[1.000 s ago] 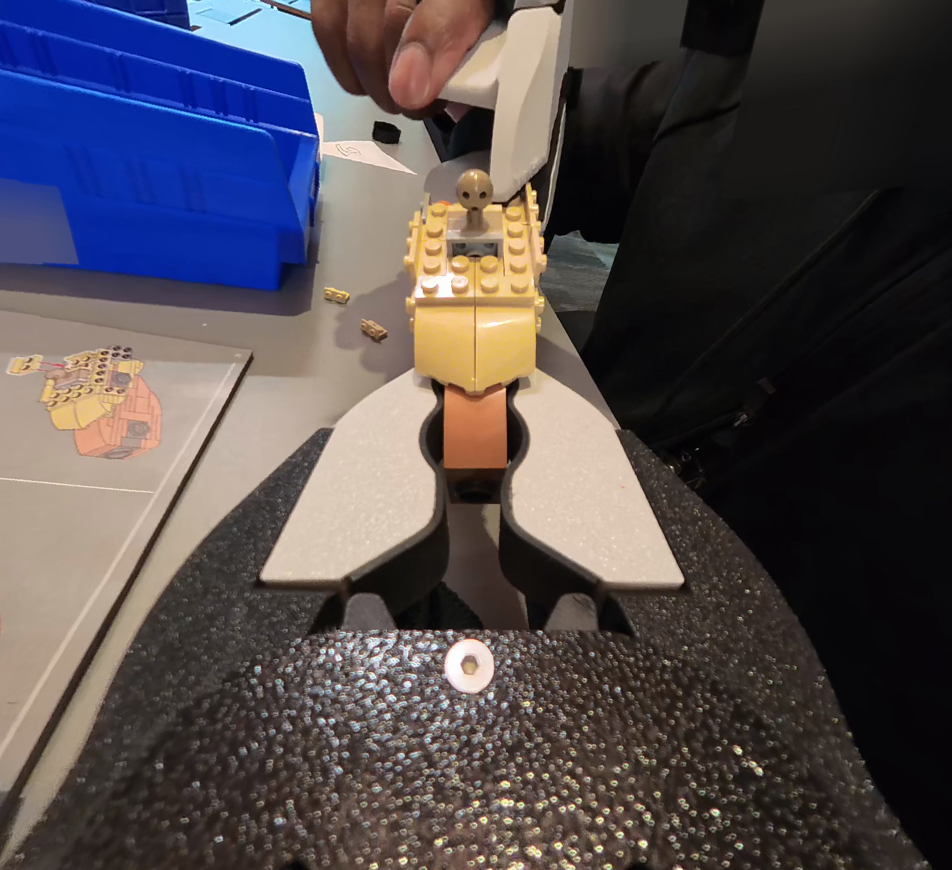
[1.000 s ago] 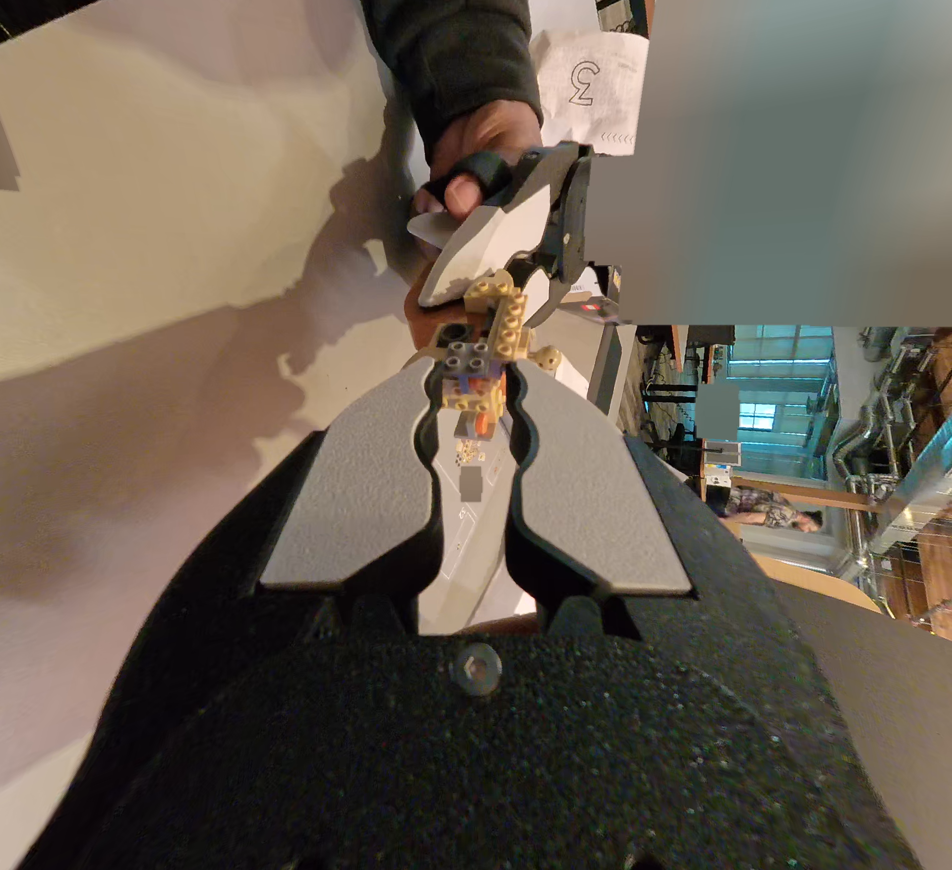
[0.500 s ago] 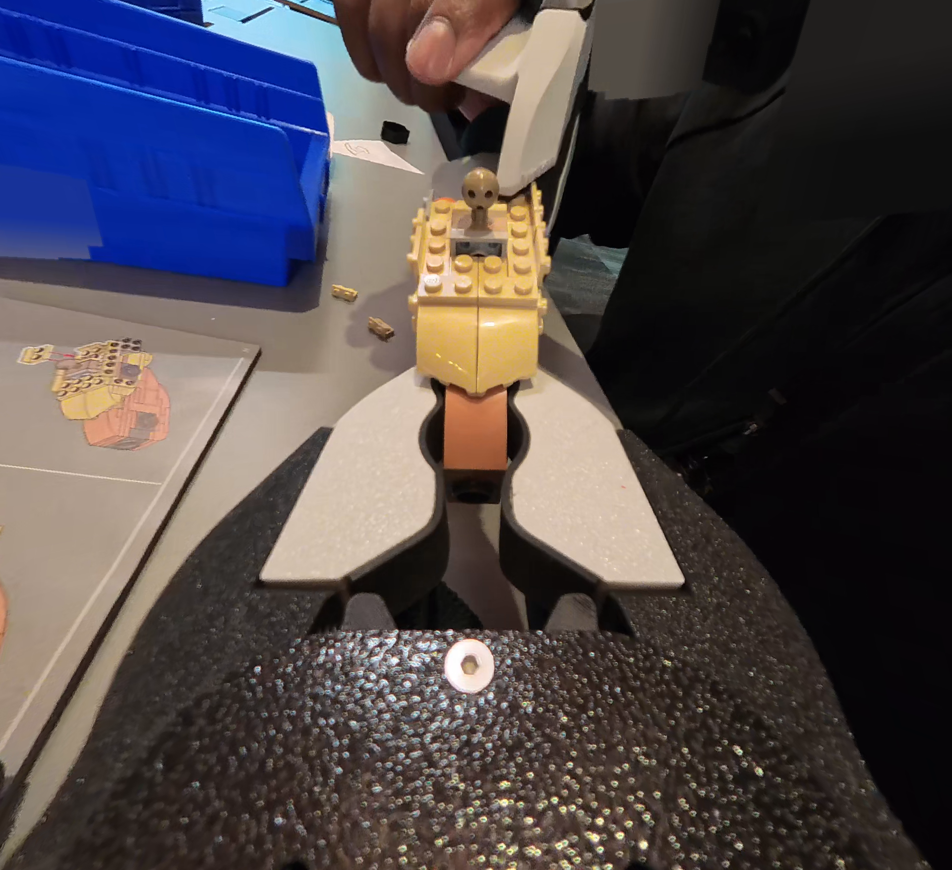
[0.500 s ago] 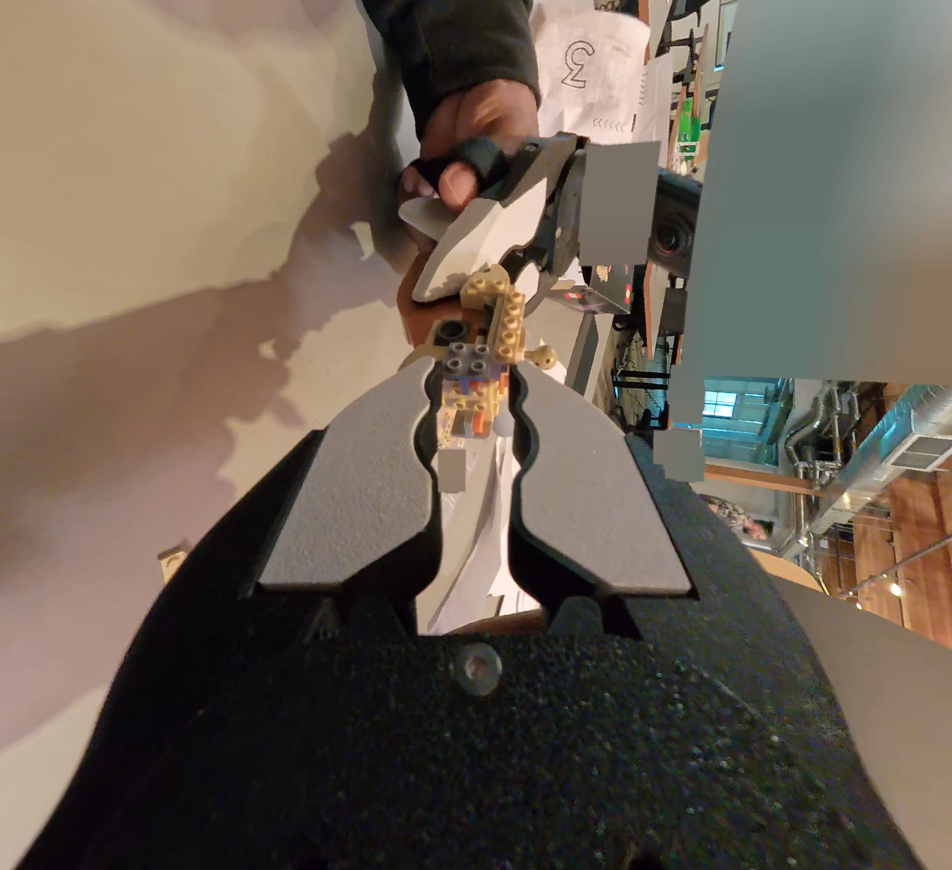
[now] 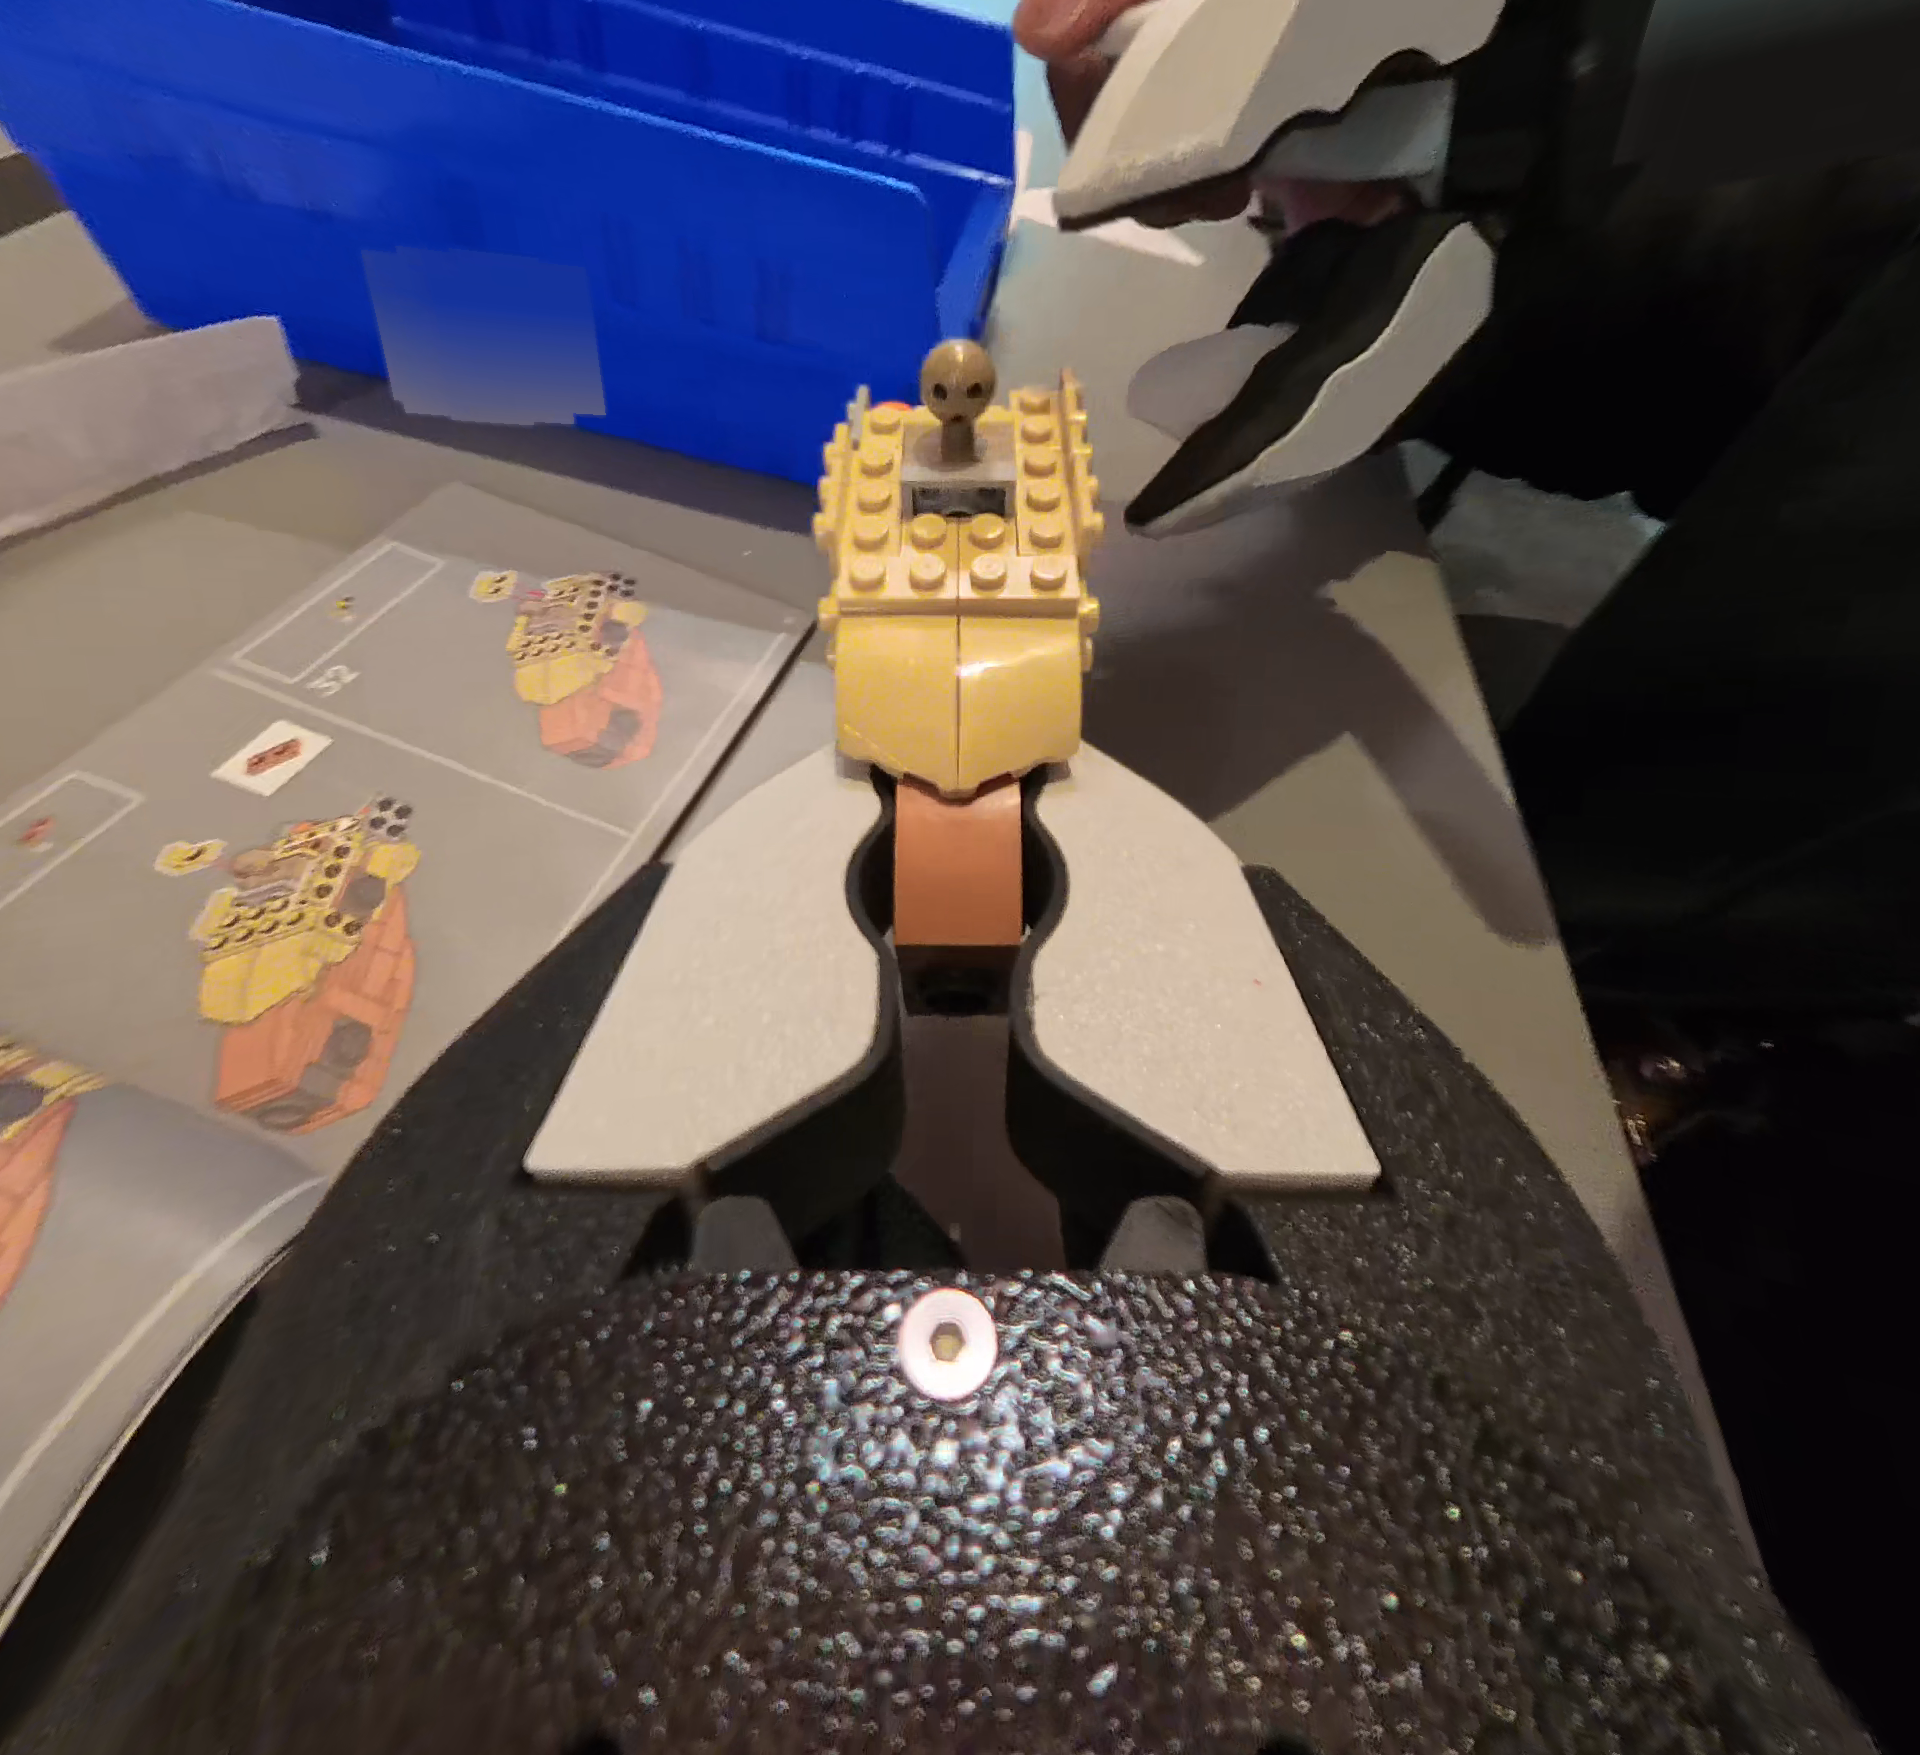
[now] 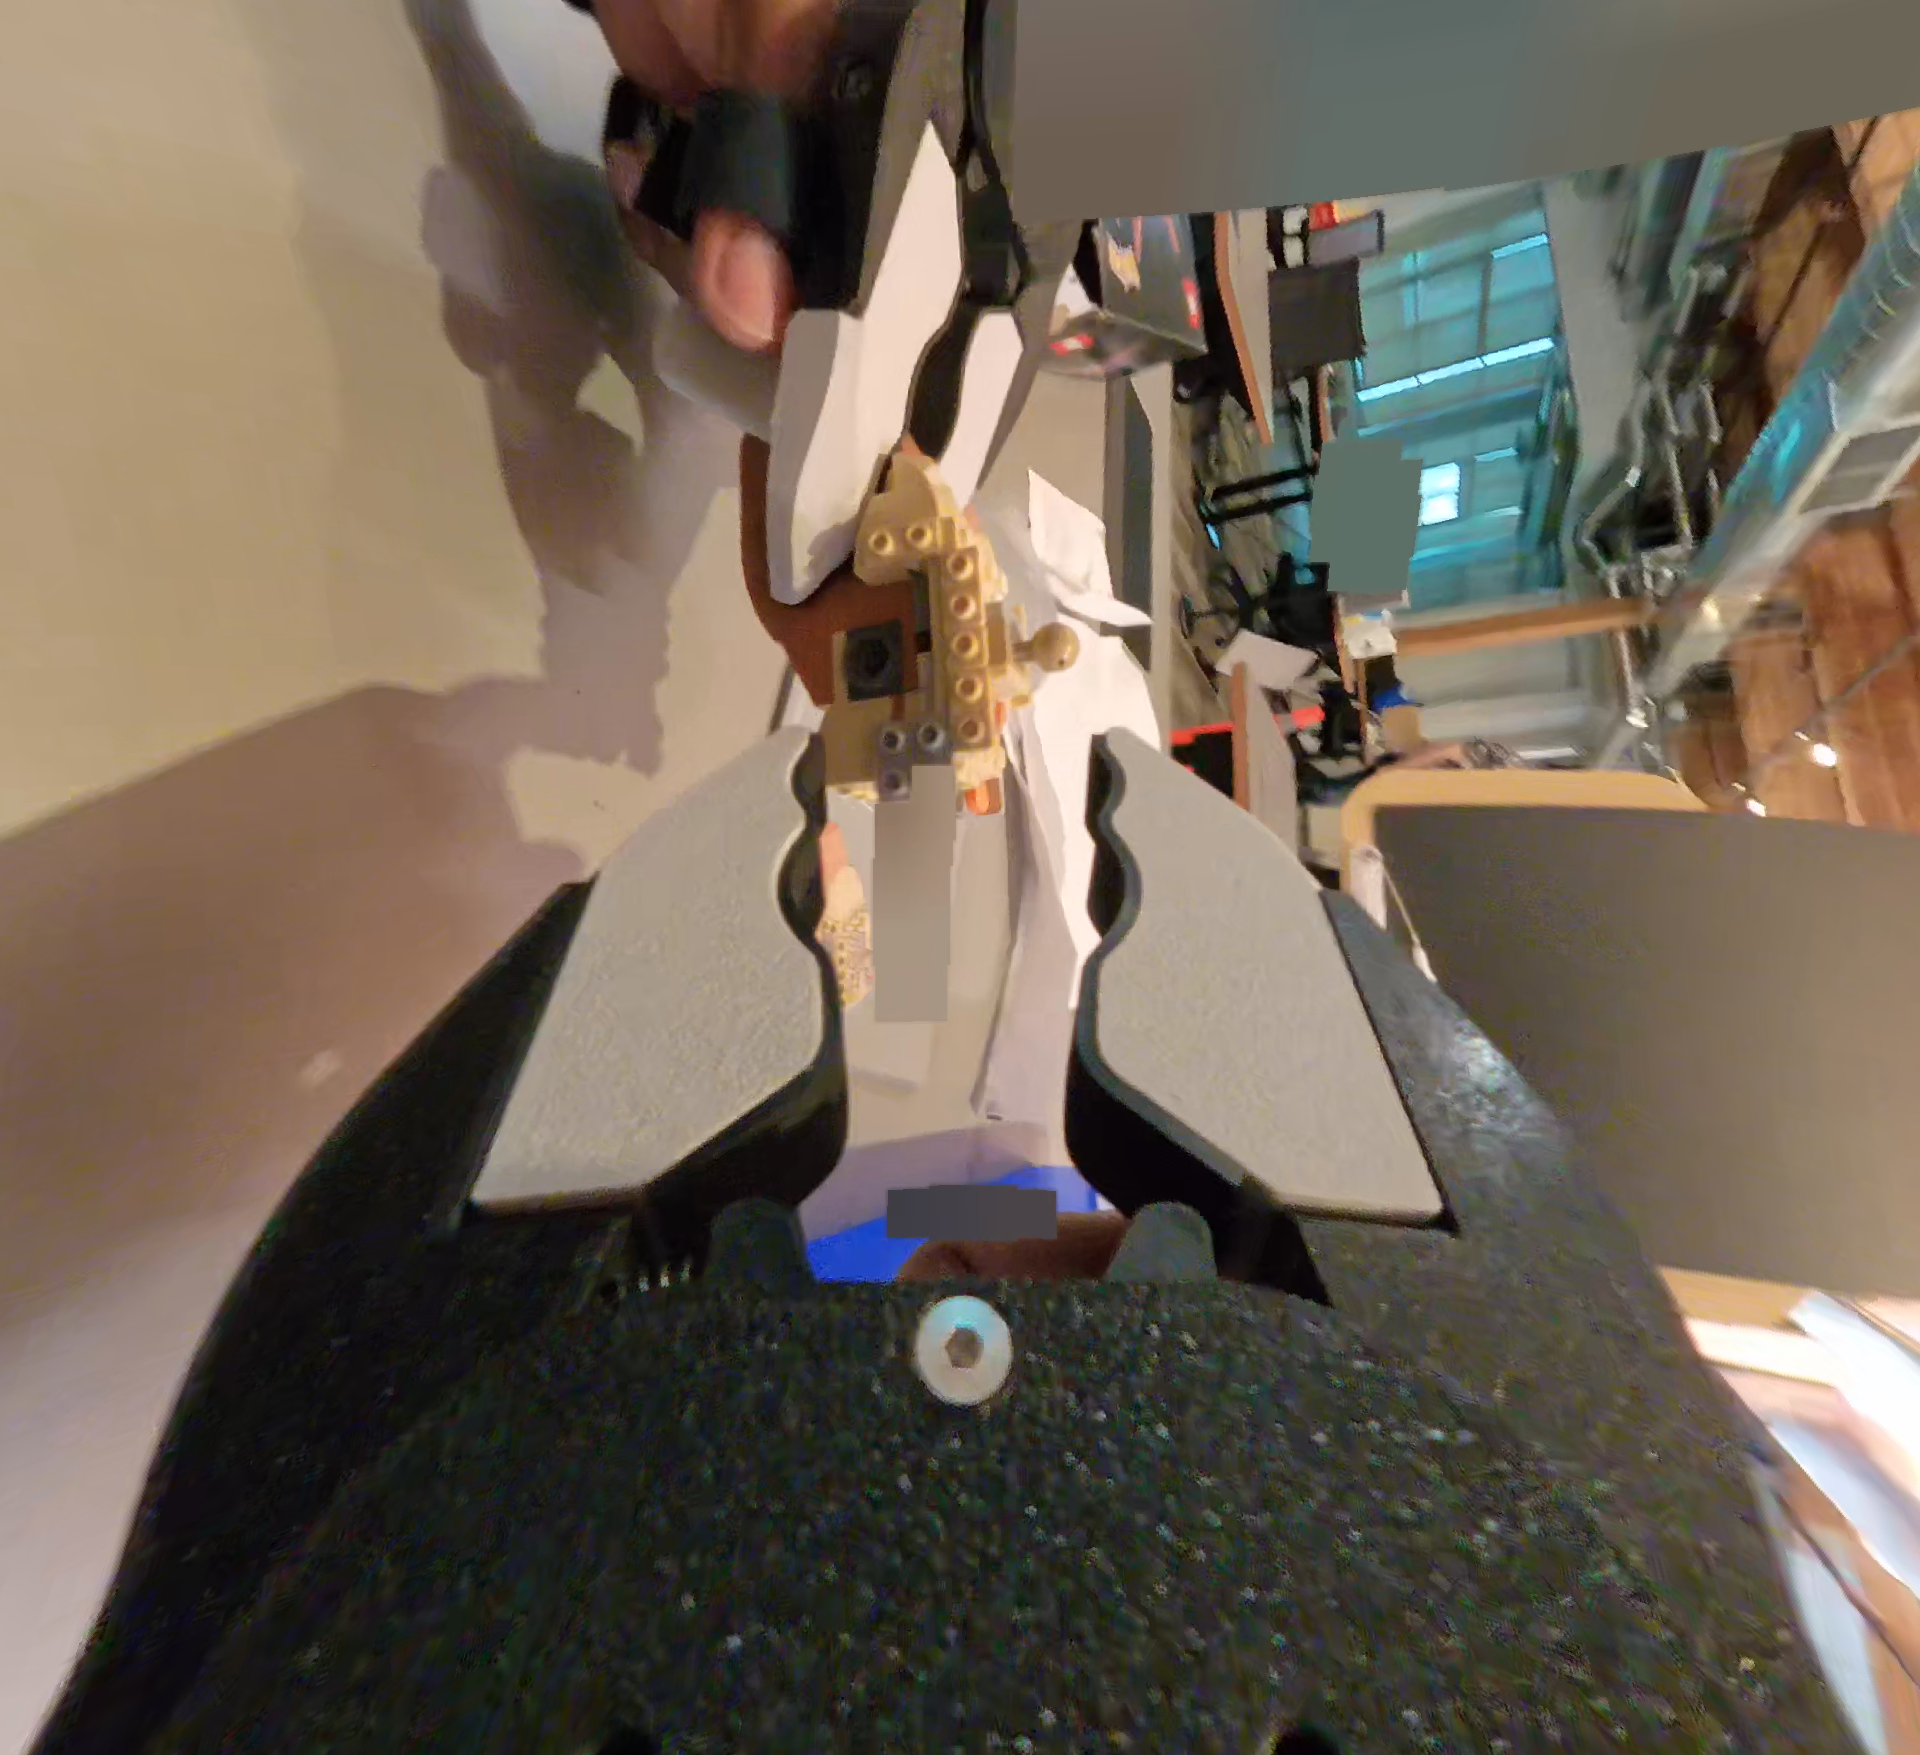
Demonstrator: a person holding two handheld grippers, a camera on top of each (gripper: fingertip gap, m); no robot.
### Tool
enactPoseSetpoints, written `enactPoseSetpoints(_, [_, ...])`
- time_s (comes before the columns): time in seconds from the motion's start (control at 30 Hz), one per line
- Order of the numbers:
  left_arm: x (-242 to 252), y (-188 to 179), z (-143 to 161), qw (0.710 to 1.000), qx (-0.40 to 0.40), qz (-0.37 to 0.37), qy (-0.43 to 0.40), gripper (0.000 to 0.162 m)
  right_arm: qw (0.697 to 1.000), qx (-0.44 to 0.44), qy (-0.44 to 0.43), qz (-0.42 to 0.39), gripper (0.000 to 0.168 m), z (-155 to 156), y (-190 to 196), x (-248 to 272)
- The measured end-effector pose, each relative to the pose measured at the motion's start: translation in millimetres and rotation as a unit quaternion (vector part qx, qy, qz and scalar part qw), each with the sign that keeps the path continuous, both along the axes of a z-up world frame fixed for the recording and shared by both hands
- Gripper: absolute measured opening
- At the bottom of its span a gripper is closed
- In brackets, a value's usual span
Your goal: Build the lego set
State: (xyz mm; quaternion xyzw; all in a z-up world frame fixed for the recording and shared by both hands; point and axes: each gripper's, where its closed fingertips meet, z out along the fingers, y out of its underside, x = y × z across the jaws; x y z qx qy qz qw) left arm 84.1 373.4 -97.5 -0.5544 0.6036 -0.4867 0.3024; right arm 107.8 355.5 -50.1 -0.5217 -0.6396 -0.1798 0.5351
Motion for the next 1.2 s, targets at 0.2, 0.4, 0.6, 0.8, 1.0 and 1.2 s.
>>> enactPoseSetpoints(0.2, [1.4, 6.8, -4.3, 0.999, 0.026, 0.035, 0.021, 0.018, 0.998, 0.044, -0.004, -0.048, 0.027, 1.6, 14.0, -6.9])
enactPoseSetpoints(0.4, [-2.5, 14.8, -6.0, 0.998, 0.009, 0.058, 0.032, 0.018, 0.996, 0.033, -0.023, -0.076, 0.021, -6.9, 22.8, -7.5])
enactPoseSetpoints(0.6, [-3.8, 15.1, -5.3, 0.997, 0.008, 0.062, 0.036, 0.018, 0.994, 0.045, -0.045, -0.088, 0.014, -11.4, 30.5, -8.4])
enactPoseSetpoints(0.8, [-4.5, 16.7, -1.8, 0.997, 0.021, 0.070, 0.031, 0.018, 0.992, 0.066, -0.057, -0.090, 0.011, -8.0, 33.0, -9.2])
enactPoseSetpoints(1.0, [-4.7, 15.0, 1.0, 0.997, 0.042, 0.065, 0.027, 0.018, 0.993, 0.062, -0.068, -0.079, 0.010, -6.7, 30.2, -9.5])
enactPoseSetpoints(1.2, [-4.7, 12.1, 3.1, 0.997, 0.053, 0.055, 0.023, 0.018, 0.993, 0.055, -0.076, -0.065, 0.010, -5.2, 27.1, -10.0])
